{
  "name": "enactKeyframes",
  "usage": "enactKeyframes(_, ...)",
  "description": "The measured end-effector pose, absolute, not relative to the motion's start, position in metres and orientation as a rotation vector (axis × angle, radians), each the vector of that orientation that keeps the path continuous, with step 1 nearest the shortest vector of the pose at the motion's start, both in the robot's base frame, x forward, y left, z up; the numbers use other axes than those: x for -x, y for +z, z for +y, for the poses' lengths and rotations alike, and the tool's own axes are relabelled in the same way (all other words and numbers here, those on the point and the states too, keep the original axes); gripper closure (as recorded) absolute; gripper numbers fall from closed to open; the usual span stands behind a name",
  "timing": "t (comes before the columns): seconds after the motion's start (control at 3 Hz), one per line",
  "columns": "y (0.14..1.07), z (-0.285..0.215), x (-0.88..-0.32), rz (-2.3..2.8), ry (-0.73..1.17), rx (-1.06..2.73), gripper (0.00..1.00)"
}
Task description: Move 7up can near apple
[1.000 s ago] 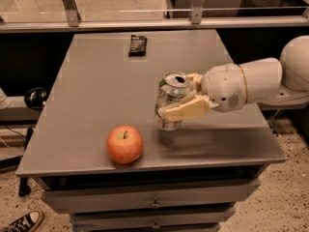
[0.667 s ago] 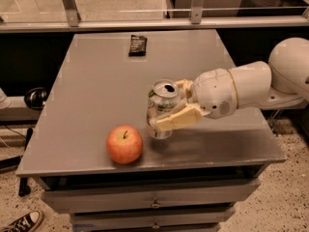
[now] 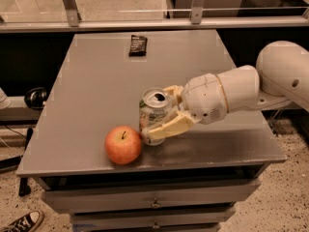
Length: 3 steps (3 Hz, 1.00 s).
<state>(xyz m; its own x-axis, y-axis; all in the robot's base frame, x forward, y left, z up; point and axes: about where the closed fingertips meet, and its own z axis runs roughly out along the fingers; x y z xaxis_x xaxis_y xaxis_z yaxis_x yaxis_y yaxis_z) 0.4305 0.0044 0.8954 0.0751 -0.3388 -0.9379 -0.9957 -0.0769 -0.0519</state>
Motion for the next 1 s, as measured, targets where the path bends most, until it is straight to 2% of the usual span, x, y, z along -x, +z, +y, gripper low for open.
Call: enactKeyframes(1.0,0.8864,0.0026,-0.4366,1.324,0.988,1.595,0.13)
